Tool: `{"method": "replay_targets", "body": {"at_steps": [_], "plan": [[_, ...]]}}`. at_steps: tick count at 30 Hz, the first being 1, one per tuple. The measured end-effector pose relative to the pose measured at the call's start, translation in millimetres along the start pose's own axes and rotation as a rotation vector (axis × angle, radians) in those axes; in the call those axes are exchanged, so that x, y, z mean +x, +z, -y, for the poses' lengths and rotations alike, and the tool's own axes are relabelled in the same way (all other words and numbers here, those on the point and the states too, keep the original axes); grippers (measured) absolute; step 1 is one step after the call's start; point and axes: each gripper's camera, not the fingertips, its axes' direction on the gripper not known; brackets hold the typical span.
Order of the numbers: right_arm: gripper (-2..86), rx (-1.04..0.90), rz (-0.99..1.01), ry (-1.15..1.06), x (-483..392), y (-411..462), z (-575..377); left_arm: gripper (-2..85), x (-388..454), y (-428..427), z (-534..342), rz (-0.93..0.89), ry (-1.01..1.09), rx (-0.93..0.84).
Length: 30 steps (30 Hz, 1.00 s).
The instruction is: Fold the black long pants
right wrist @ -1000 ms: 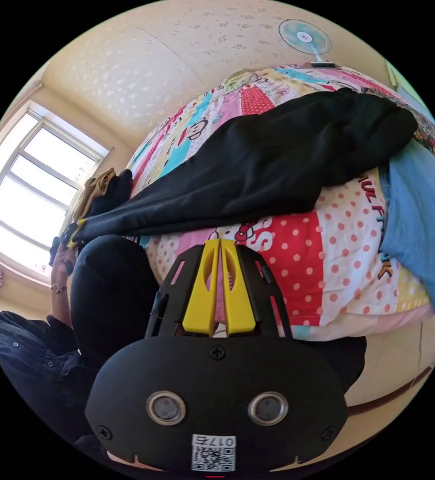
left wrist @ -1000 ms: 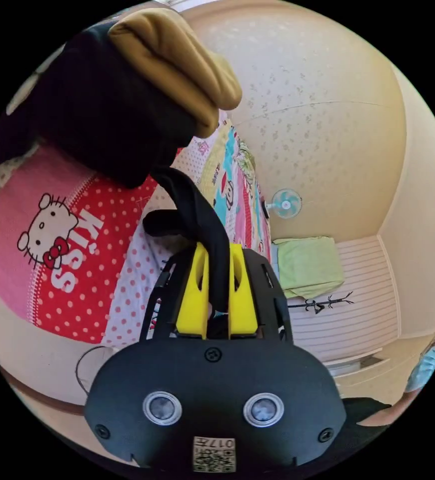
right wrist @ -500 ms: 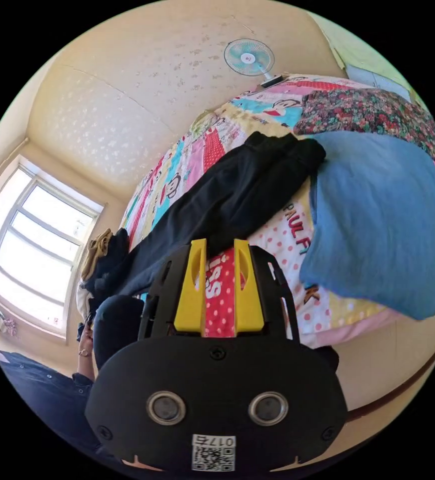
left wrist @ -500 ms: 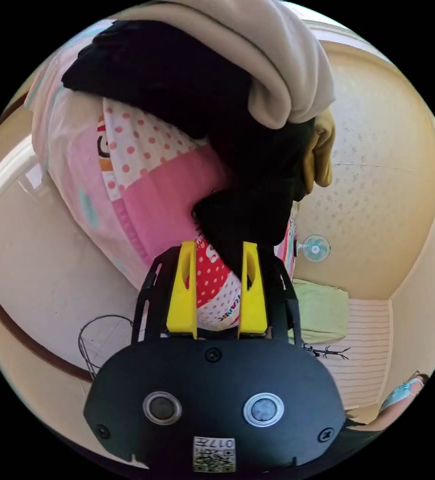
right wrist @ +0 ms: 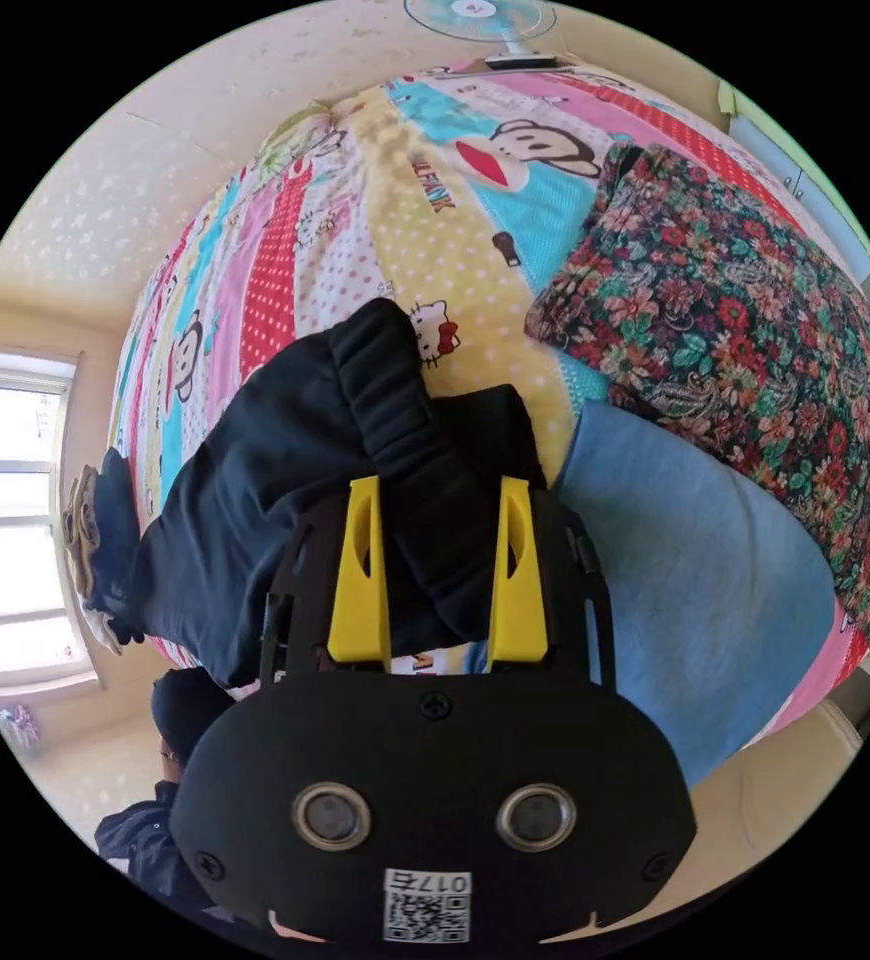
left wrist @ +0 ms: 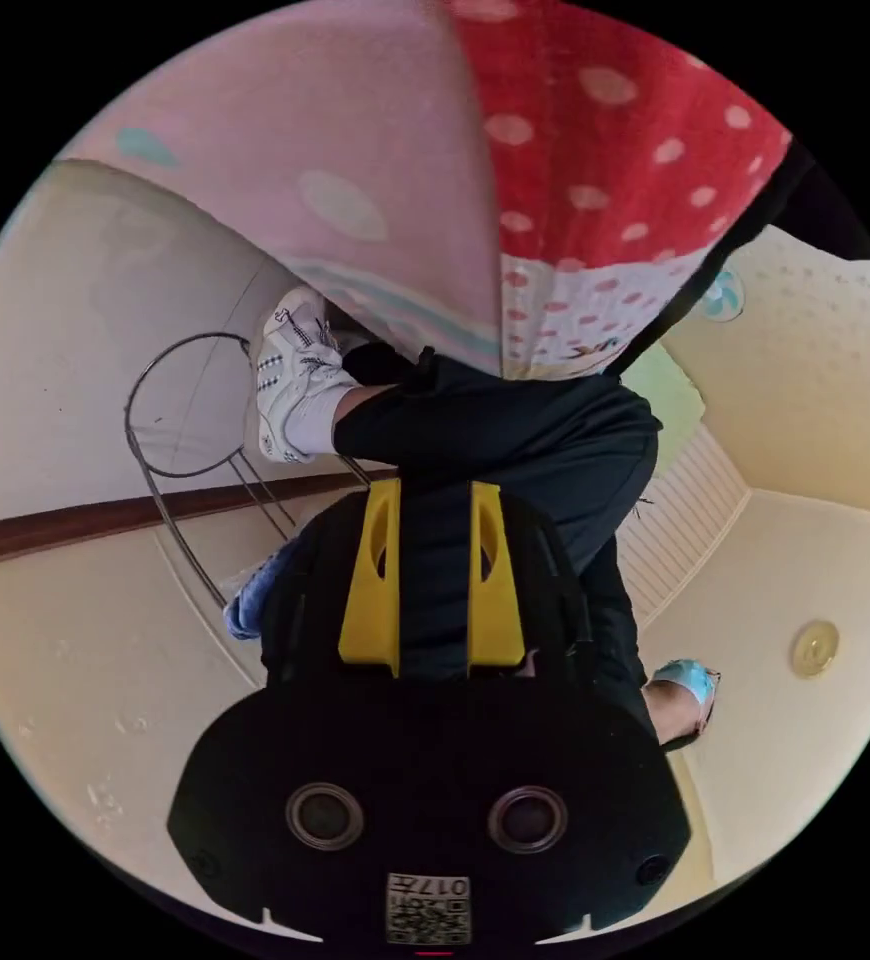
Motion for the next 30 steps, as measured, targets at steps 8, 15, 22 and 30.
{"method": "replay_targets", "body": {"at_steps": [8,15,22,30], "plan": [[5.1,0.199,-0.014,-0.347,-49.0,-104.5,-55.8,-0.9,24.0,-19.1,-27.4,-0.133,0.087,0.24],[3.5,0.217,0.079,0.068,61.7,-82.7,-108.4,-0.2,95.3,-5.2,-27.0,0.064,0.278,0.204],[3.5,0.238,0.176,0.03,51.2,-140.5,-72.2,3.7,121.3,50.2,-21.7,0.119,0.4,0.132],[6.5,-0.103,0.029,0.2,82.3,-104.9,-11.1,7.2,130.2,95.5,-24.4,0.23,0.488,0.173]]}}
